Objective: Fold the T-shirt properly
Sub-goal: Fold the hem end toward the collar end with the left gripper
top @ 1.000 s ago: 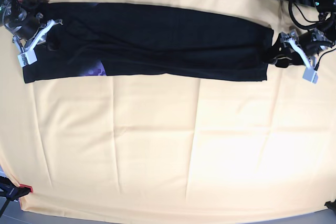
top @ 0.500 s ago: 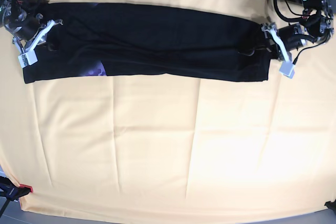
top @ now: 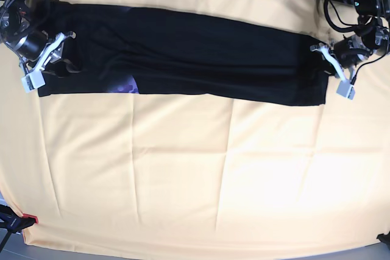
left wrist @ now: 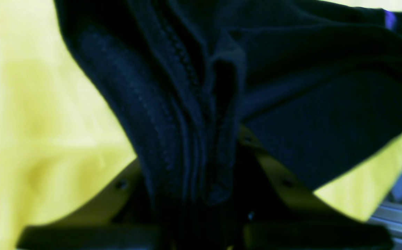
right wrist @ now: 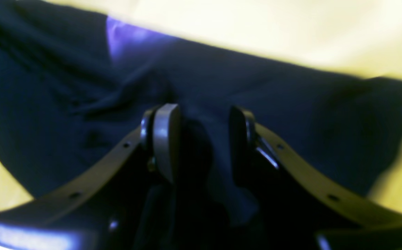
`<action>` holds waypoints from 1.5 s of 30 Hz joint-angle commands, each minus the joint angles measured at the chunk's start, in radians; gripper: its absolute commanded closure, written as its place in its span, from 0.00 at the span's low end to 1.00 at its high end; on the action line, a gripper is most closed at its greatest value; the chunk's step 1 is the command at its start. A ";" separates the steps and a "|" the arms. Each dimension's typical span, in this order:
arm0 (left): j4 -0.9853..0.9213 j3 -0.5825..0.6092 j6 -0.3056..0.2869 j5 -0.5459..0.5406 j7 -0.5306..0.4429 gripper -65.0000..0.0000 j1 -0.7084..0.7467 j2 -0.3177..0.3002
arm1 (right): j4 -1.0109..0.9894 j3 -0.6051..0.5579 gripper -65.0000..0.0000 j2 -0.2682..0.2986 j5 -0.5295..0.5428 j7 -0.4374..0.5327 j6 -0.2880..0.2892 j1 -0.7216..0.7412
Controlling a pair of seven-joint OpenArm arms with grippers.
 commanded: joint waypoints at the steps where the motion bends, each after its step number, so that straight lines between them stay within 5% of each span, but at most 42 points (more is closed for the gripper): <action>1: 0.007 -0.031 0.008 0.022 0.000 1.00 -0.003 -0.029 | 0.014 0.006 0.60 0.017 0.042 -0.002 0.005 0.011; 7: 0.007 -0.093 0.008 0.061 0.000 1.00 0.000 -0.109 | 0.014 0.006 0.60 0.018 0.239 -0.111 0.005 0.043; 13: 0.007 -0.109 0.008 0.048 0.023 1.00 -0.001 -0.214 | 0.014 0.006 0.60 0.017 0.238 -0.135 0.005 0.043; 17: 0.007 -0.109 -0.041 -0.196 0.156 1.00 -0.001 -0.227 | 0.014 0.006 0.60 0.017 0.238 -0.135 0.005 0.043; 20: 0.007 -0.109 -0.115 -0.459 0.309 1.00 -0.001 -0.211 | 0.014 0.006 0.60 0.017 0.238 -0.135 0.005 0.043; 21: 0.007 -0.109 -0.128 -0.473 0.356 1.00 -0.001 -0.203 | 0.014 0.006 0.60 0.017 0.238 -0.135 0.005 0.043; 33: 0.259 -0.105 -0.110 -0.473 0.346 1.00 0.002 -0.050 | 0.014 0.005 0.60 -0.015 0.185 -0.132 0.005 0.043; 45: 0.300 0.036 -0.181 -0.473 0.296 1.00 0.002 0.089 | 0.014 0.005 0.60 -0.055 0.182 -0.132 0.005 0.043</action>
